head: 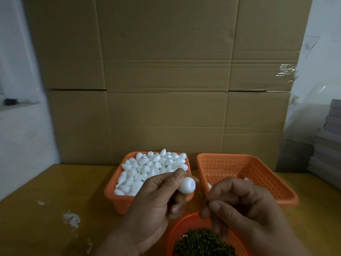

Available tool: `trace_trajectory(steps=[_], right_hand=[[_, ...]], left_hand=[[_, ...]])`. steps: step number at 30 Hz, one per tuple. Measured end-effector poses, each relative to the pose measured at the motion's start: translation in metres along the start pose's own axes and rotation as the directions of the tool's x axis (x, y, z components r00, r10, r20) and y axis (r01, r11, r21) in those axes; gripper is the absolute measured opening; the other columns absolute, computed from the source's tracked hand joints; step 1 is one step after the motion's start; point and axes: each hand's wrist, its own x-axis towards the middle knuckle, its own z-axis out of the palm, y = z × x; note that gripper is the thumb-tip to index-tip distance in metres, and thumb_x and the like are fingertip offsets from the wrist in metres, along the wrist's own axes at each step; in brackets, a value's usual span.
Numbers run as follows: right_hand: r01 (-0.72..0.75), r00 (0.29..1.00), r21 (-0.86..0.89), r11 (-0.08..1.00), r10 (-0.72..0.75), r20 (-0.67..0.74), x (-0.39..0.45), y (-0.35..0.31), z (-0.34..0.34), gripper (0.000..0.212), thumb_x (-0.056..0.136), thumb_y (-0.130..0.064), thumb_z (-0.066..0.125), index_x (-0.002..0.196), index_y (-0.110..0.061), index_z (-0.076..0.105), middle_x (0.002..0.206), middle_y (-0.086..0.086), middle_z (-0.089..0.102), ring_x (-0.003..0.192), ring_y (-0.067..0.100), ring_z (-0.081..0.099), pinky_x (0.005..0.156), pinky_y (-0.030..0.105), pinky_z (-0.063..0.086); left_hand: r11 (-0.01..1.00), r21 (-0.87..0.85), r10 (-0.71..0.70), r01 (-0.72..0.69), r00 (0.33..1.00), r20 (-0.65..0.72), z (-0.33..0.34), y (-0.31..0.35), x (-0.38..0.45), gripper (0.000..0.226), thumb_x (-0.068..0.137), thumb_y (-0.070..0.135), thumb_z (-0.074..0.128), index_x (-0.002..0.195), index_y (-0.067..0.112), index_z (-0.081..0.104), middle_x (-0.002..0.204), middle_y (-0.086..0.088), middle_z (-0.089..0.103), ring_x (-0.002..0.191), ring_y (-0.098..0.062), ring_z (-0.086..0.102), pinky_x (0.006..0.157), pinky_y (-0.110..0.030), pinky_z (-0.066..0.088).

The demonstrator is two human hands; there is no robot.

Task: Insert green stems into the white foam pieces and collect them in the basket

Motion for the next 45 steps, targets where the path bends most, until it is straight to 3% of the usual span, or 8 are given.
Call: trace_trajectory(steps=[5,9,13,36,41,45], right_hand=[[-0.006,0.995,-0.031,1.000,0.003,-0.104,-0.001,-0.002,0.005,0.013,0.080,-0.017,0.073,0.091,-0.024,0.074,0.073,0.018,0.074,0.057,0.027,0.070,0.053,0.029,0.056],[-0.007,0.990,-0.075,0.997,-0.004,-0.139,-0.001,-0.004,0.005,0.011,0.076,-0.016,0.073,0.086,-0.019,0.076,0.070,0.017,0.074,0.058,0.028,0.072,0.054,0.027,0.057],[-0.016,0.992,-0.132,0.991,-0.001,-0.129,-0.002,-0.005,0.006,0.011,0.076,-0.018,0.074,0.087,-0.019,0.075,0.070,0.015,0.074,0.058,0.027,0.072,0.054,0.028,0.058],[0.062,0.986,-0.357,0.932,-0.112,-0.121,-0.006,0.002,0.007,0.013,0.079,-0.032,0.072,0.092,-0.033,0.073,0.070,-0.005,0.075,0.057,0.013,0.072,0.054,0.022,0.057],[0.087,0.978,-0.402,0.911,-0.155,-0.142,-0.008,0.000,0.010,0.015,0.078,-0.035,0.072,0.093,-0.034,0.073,0.070,-0.010,0.075,0.058,0.009,0.072,0.053,0.020,0.057],[0.116,0.965,-0.467,0.877,-0.211,-0.158,-0.009,0.000,0.014,0.010,0.084,-0.032,0.078,0.092,-0.035,0.072,0.069,-0.014,0.074,0.058,0.008,0.072,0.052,0.032,0.060]], left_hand=[[1.000,-0.013,0.002,-0.002,1.000,0.008,0.000,-0.002,0.001,0.048,0.081,0.046,0.067,0.098,0.002,0.072,0.059,-0.003,0.038,0.048,-0.010,0.033,0.047,-0.023,0.024],[1.000,-0.028,0.006,-0.005,1.000,0.018,0.001,0.000,0.000,0.029,0.083,0.041,0.066,0.078,0.013,0.065,0.059,-0.004,0.038,0.047,-0.011,0.031,0.045,-0.022,0.025],[1.000,-0.025,0.009,-0.009,1.000,0.011,0.001,0.000,-0.001,0.027,0.085,0.039,0.064,0.070,0.016,0.062,0.059,-0.005,0.038,0.047,-0.011,0.031,0.047,-0.025,0.021],[0.999,0.052,0.012,-0.013,1.000,0.021,0.001,-0.002,-0.002,0.027,0.087,0.043,0.064,0.072,0.020,0.063,0.058,0.000,0.038,0.046,-0.007,0.031,0.043,-0.019,0.028],[0.995,0.074,0.067,-0.063,0.997,-0.041,0.006,-0.002,-0.003,0.032,0.088,0.042,0.066,0.073,0.015,0.061,0.054,0.001,0.035,0.043,-0.006,0.029,0.041,-0.018,0.027],[0.984,0.095,0.164,-0.153,0.980,-0.117,0.010,-0.002,-0.004,0.038,0.081,0.042,0.066,0.076,0.005,0.058,0.052,0.005,0.044,0.042,-0.002,0.035,0.041,-0.015,0.031]])
